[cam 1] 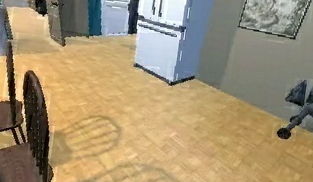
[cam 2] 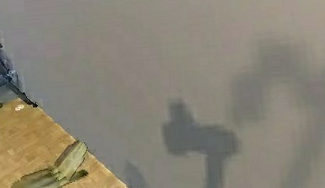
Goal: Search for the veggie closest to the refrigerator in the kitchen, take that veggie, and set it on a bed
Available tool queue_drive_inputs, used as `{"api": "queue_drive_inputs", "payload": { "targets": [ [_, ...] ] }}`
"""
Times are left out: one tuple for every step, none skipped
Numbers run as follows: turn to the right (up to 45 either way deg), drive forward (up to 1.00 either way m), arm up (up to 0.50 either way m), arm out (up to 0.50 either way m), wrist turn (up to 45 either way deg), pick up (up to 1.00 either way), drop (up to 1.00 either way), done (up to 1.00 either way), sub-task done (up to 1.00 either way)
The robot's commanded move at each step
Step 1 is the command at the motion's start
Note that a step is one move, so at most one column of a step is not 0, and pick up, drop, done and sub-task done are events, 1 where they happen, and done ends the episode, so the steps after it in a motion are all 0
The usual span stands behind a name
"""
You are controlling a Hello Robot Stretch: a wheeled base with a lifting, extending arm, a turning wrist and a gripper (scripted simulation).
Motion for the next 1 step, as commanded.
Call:
{"api": "queue_drive_inputs", "payload": {
  "targets": [
    [0.0,0.75,0.0,0.0,0.0,0.0,0.0,0.0,0.0]
  ]
}}
